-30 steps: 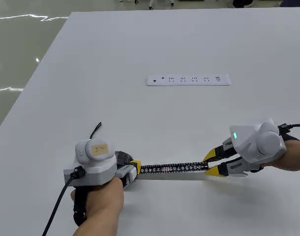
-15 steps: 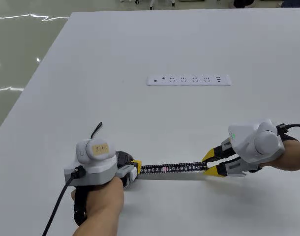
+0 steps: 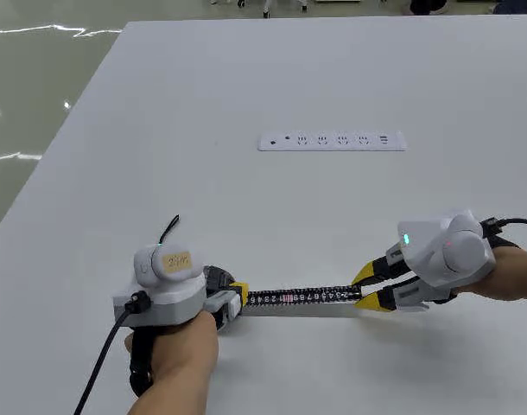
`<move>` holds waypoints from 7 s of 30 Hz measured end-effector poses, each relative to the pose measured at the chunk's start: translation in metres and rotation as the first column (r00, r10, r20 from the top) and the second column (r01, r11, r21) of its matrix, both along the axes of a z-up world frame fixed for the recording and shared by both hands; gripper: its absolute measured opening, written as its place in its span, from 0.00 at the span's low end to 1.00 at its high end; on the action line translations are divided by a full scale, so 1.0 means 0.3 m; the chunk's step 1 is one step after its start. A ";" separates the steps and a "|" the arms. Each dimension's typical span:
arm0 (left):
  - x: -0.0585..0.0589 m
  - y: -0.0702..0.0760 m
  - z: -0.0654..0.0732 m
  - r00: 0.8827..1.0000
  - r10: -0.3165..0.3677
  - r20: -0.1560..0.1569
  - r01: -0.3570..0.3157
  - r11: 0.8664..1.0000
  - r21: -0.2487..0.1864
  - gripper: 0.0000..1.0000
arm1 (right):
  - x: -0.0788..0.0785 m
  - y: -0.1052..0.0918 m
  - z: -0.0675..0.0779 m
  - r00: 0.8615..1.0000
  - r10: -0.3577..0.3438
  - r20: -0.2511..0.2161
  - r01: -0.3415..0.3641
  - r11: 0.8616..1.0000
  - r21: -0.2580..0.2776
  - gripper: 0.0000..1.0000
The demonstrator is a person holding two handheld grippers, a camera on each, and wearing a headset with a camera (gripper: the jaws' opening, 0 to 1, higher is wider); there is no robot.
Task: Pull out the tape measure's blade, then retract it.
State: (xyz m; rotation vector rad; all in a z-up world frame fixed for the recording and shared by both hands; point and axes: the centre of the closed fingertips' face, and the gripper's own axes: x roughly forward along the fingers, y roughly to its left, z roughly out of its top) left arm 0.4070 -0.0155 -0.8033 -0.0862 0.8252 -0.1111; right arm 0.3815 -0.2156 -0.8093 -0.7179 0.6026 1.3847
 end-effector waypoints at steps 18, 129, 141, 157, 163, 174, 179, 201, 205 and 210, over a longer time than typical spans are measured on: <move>0.003 -0.004 -0.003 1.000 -0.006 -0.001 0.006 1.000 0.001 0.61 | 0.008 0.018 -0.008 1.000 0.011 -0.002 -0.011 1.000 -0.004 0.14; 0.003 0.000 -0.006 1.000 -0.008 0.002 0.008 1.000 -0.010 0.61 | 0.010 0.175 -0.033 0.999 0.039 -0.020 -0.039 0.999 0.013 0.14; 0.002 0.000 -0.005 1.000 -0.008 0.001 0.008 1.000 -0.011 0.61 | 0.012 0.197 -0.033 0.999 0.040 -0.019 -0.039 0.999 0.018 0.14; 0.004 0.001 -0.008 1.000 -0.005 -0.008 0.004 1.000 -0.012 0.61 | 0.013 0.214 -0.035 0.999 0.045 -0.016 -0.044 0.999 0.016 0.14; 0.002 0.002 -0.006 1.000 -0.007 -0.008 0.007 1.000 -0.013 0.61 | 0.012 0.226 -0.035 0.999 0.047 -0.018 -0.046 0.999 0.019 0.14; 0.000 0.003 -0.004 1.000 -0.003 -0.003 0.003 1.000 -0.018 0.61 | 0.013 0.250 -0.034 0.999 0.052 -0.016 -0.052 0.998 0.024 0.14; 0.000 0.003 -0.003 1.000 -0.002 -0.003 0.002 1.000 -0.017 0.61 | 0.014 0.257 -0.034 0.998 0.053 -0.015 -0.053 0.998 0.025 0.14; 0.000 0.002 -0.001 1.000 -0.002 0.000 0.002 1.000 -0.020 0.61 | 0.018 0.291 -0.036 0.998 0.063 -0.012 -0.063 0.998 0.029 0.14; 0.003 0.003 -0.002 1.000 0.002 0.000 -0.002 1.000 -0.022 0.61 | 0.020 0.301 -0.035 0.998 0.063 -0.012 -0.062 0.998 0.033 0.14; 0.001 0.003 -0.002 1.000 0.001 -0.002 -0.001 1.000 -0.025 0.61 | 0.021 0.314 -0.035 0.998 0.068 -0.010 -0.068 0.997 0.033 0.14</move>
